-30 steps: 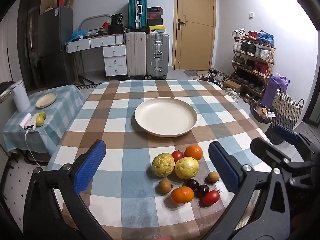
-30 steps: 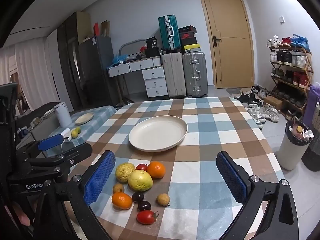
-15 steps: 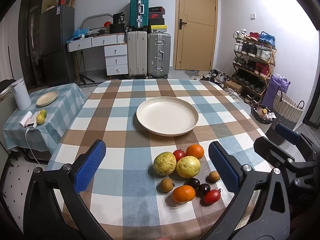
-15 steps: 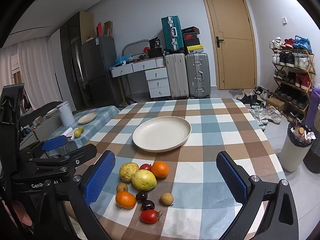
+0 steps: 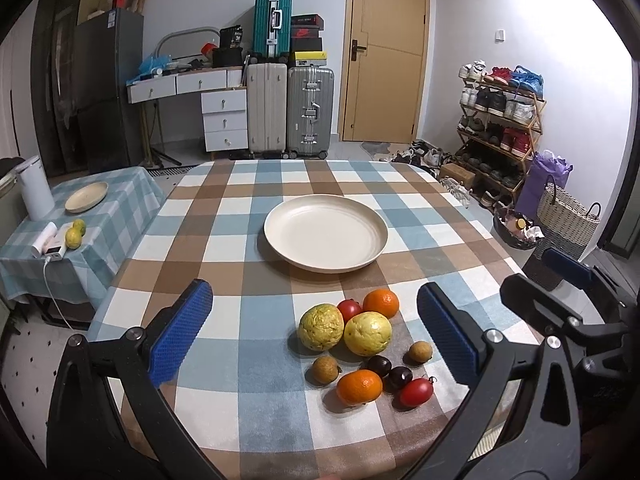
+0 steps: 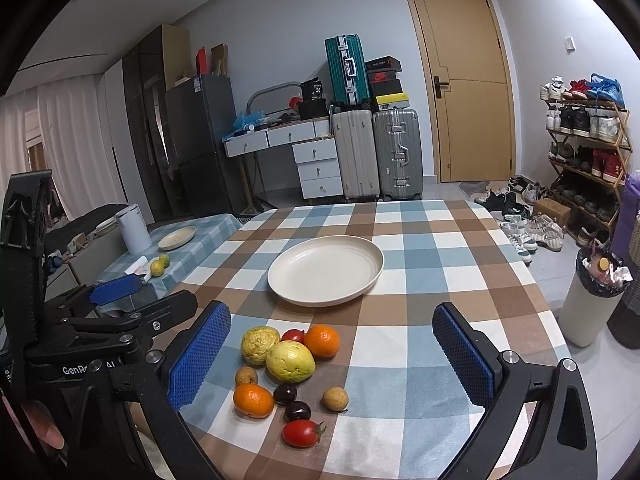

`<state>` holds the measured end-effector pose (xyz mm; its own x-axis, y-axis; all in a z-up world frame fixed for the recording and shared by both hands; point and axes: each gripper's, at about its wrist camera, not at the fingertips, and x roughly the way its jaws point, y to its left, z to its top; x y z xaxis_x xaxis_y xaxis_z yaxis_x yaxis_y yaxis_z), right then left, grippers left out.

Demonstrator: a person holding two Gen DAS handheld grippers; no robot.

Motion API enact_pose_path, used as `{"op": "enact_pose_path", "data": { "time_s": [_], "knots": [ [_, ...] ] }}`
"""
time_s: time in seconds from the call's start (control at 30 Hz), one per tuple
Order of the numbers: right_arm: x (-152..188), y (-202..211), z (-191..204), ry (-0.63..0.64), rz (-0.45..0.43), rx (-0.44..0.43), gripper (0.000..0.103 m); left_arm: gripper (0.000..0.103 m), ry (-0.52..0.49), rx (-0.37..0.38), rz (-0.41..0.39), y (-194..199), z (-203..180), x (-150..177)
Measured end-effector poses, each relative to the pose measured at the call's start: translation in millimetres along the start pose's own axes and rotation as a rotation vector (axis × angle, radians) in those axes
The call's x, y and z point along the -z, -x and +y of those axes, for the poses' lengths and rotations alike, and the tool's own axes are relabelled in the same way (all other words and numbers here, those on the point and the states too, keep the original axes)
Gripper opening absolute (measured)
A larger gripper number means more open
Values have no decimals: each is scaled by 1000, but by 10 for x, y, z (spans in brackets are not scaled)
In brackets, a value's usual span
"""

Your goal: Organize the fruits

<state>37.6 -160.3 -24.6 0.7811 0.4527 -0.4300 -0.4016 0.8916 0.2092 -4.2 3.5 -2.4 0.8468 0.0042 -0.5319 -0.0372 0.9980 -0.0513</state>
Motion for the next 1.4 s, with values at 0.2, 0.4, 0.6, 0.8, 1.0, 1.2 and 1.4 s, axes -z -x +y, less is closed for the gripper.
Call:
{"op": "enact_pose_path", "data": {
  "time_s": [0.2,0.4,0.6,0.8,1.0,1.2,1.4],
  "knots": [
    [8,-37,-5,-19,9,-18,103,103,5,1,6,26,-11,-1],
    [12,-46,12,-10,7,-13,103,103,3,-1,1,46,-3,-14],
    [15,-32,18,0,3,-13,103,103,9,-7,-7,60,9,-21],
    [13,-8,20,4,0,-10,103,103,20,-13,-11,65,49,-41],
    [39,-46,-28,-8,14,-8,103,103,23,-13,-19,62,75,-33],
    [44,-48,-42,-9,11,-13,103,103,17,-3,-7,21,76,-12],
    [68,-102,-70,-2,29,-9,103,103,15,11,11,-46,78,22]
  ]
}}
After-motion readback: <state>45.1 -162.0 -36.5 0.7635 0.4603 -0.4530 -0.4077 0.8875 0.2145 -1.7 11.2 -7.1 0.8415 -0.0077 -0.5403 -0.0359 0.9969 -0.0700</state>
